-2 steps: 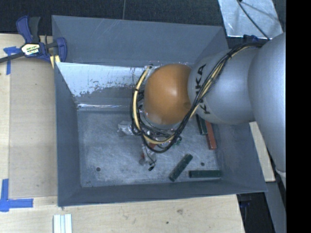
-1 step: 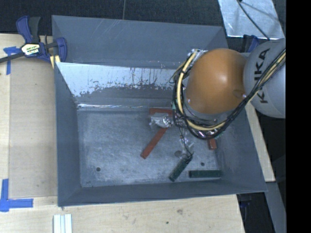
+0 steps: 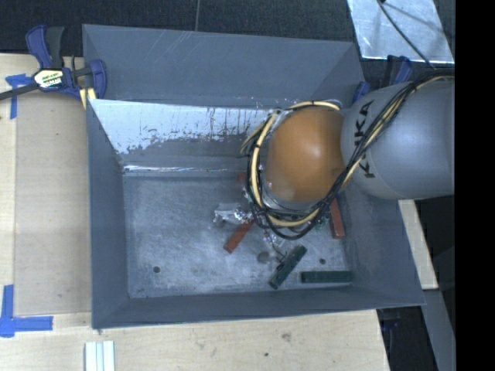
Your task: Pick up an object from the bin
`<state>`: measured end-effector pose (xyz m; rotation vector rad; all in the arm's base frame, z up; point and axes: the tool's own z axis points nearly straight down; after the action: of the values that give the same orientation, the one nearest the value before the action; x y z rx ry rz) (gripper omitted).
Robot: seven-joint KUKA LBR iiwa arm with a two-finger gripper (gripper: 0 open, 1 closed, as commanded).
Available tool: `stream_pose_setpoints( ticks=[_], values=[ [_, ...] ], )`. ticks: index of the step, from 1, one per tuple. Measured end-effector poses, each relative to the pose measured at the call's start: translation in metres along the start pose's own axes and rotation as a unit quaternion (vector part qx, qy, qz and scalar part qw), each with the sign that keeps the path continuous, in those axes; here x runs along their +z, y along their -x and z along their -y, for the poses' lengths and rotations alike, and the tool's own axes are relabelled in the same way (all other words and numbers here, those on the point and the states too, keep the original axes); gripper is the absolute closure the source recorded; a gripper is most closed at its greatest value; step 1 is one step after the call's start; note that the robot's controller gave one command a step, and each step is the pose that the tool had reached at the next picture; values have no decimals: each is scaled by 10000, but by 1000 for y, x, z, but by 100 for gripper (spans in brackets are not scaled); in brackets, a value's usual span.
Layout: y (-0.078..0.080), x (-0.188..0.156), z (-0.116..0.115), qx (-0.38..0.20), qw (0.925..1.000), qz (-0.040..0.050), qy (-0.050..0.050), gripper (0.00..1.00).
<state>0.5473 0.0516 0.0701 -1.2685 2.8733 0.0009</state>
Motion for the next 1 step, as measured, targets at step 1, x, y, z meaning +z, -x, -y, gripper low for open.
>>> stream_pose_setpoints(
  ticks=[1],
  values=[
    [1, -1, 0, 9, 10000, 5, 1, 100]
  ],
)
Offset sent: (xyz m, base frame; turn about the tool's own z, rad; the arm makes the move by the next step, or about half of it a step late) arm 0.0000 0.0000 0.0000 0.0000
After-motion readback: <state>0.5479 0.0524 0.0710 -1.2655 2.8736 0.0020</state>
